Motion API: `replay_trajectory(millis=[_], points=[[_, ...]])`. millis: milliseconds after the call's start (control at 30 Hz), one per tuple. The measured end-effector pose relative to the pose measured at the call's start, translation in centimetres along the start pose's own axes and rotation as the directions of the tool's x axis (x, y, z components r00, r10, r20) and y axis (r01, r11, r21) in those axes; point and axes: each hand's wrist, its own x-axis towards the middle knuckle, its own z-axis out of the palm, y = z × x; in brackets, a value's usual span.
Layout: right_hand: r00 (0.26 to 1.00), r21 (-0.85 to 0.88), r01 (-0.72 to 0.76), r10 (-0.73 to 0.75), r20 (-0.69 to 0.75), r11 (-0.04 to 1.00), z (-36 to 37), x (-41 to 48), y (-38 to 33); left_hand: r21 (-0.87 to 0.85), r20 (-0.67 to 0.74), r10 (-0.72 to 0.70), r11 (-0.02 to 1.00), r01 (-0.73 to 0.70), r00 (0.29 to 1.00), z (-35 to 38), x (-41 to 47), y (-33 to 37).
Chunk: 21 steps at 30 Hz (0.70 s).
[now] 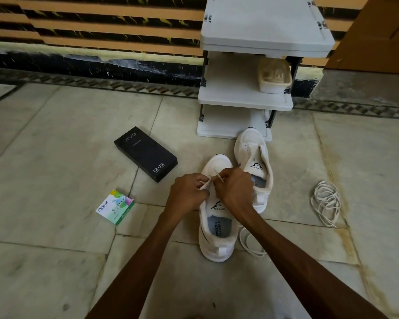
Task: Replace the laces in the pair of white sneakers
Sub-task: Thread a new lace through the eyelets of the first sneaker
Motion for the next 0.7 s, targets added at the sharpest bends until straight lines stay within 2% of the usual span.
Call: replay_trajectory(millis=[133,300,700], points=[[0.998,-0.009,0.043,-0.043,0.053,0.999,0.2,0.2,0.3,-0.163,0.028,-0.078,0.983,0.082,0.997,-0.3,0.3,-0.8],[0.995,0.0,0.045,-0.045,0.084,0.999,0.1,0.4,0.6,-0.219,0.05,-0.106,0.969,0.114,0.993,0.2,0.5,-1.1],[0.992,0.037,0.099,-0.102,0.077,0.994,0.7,-0.5,1.2,-0.19,0.178,-0.109,0.971,0.143,0.978,-0.2,0.7,-1.2]])
